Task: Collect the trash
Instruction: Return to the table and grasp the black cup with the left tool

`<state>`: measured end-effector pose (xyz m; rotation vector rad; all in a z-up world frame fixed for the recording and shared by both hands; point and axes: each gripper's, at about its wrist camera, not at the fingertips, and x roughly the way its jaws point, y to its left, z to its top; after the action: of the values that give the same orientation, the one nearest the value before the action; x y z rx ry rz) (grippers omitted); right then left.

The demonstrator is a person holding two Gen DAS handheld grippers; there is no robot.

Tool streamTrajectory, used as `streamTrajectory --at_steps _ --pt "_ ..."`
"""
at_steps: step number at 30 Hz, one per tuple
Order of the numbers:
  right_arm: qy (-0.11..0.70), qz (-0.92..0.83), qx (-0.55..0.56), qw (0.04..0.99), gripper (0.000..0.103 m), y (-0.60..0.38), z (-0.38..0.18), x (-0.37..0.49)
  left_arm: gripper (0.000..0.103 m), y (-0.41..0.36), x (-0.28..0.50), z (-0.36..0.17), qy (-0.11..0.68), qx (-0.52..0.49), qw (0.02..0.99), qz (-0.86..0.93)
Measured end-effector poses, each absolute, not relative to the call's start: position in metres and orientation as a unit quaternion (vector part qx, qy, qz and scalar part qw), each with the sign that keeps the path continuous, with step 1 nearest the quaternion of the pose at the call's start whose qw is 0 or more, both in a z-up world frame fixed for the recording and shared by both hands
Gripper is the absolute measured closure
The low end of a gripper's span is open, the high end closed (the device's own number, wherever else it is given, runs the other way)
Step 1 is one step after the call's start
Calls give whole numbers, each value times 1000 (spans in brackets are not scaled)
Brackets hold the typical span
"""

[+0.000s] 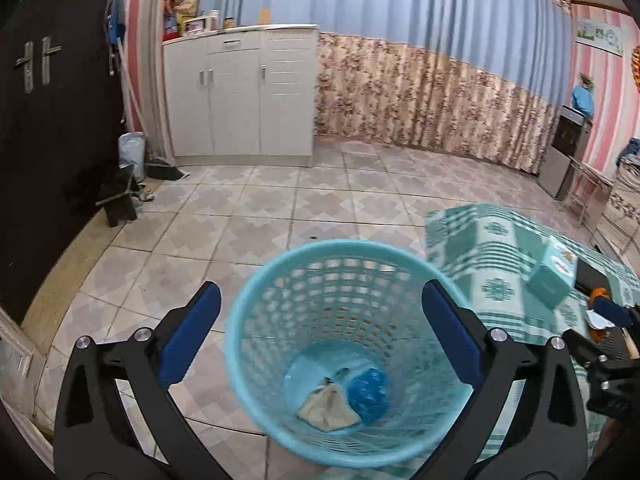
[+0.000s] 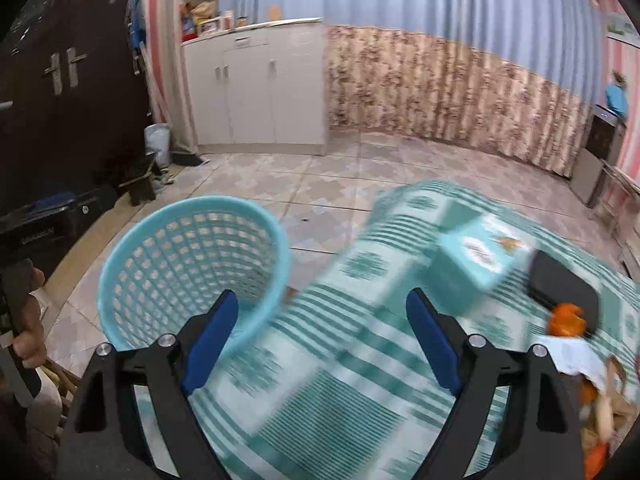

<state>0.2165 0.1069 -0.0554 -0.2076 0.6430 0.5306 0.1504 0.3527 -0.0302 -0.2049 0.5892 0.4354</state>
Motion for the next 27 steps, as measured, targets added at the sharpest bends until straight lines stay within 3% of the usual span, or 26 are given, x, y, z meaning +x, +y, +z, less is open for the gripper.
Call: streamTrajectory --at_steps 14,27 --pt "318 37 -73 945 16 -129 -54 197 5 163 183 -54 312 -76 945 61" --pt "359 -44 -29 932 14 -226 -100 178 5 35 210 -84 349 -23 933 -87"
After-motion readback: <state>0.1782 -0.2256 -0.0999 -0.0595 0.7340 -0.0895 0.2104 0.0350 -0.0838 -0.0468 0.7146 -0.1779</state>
